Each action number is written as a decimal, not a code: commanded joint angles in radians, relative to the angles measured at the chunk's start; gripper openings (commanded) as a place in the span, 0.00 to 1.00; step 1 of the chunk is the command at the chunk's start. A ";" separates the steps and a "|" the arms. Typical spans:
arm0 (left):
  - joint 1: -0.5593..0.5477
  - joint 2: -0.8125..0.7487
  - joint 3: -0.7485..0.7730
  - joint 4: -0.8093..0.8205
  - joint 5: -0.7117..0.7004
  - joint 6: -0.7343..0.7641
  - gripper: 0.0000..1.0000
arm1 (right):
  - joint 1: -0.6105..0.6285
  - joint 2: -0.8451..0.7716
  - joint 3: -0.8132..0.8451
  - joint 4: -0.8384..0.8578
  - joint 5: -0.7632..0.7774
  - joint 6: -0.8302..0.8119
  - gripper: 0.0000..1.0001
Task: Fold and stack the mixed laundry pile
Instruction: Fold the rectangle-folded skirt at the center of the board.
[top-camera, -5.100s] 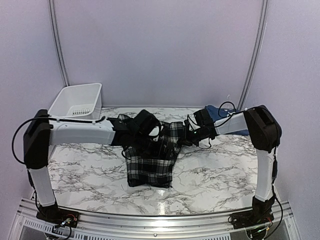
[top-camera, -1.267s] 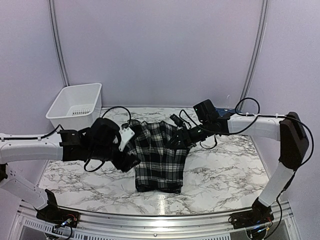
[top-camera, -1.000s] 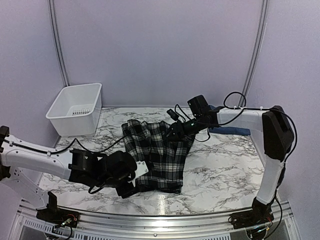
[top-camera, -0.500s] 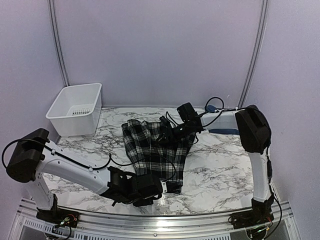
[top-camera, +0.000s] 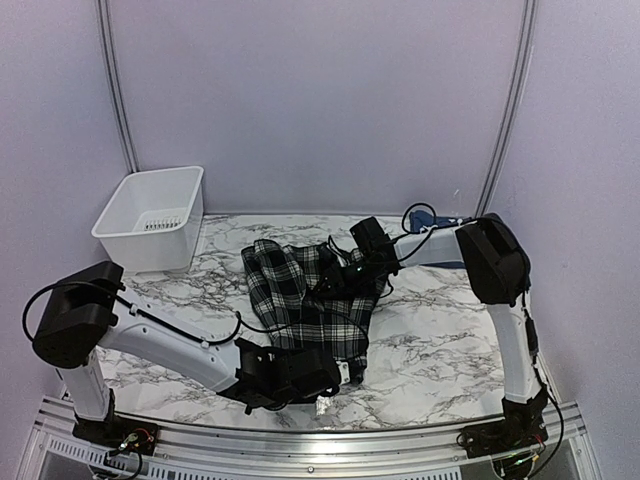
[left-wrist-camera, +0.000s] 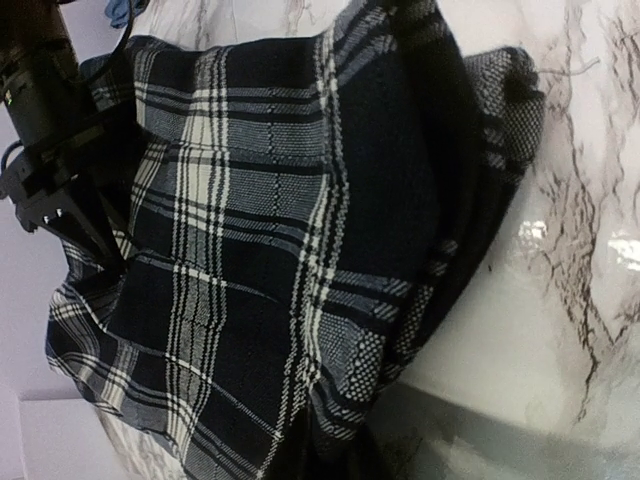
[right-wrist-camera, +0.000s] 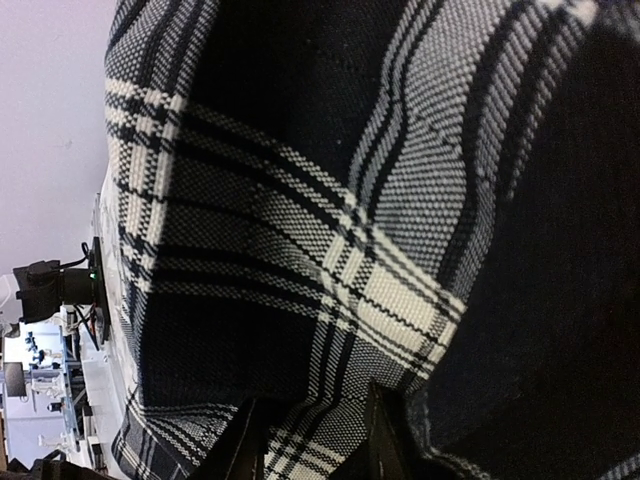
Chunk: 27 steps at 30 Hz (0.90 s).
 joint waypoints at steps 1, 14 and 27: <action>0.004 -0.064 0.020 -0.036 0.048 -0.011 0.00 | 0.011 0.004 0.015 -0.036 0.034 -0.024 0.35; 0.004 -0.195 0.066 -0.284 0.167 -0.178 0.00 | 0.031 -0.244 -0.057 0.081 -0.085 0.030 0.42; 0.053 -0.328 0.216 -0.435 0.236 -0.181 0.00 | 0.215 -0.058 -0.296 0.202 -0.127 -0.013 0.31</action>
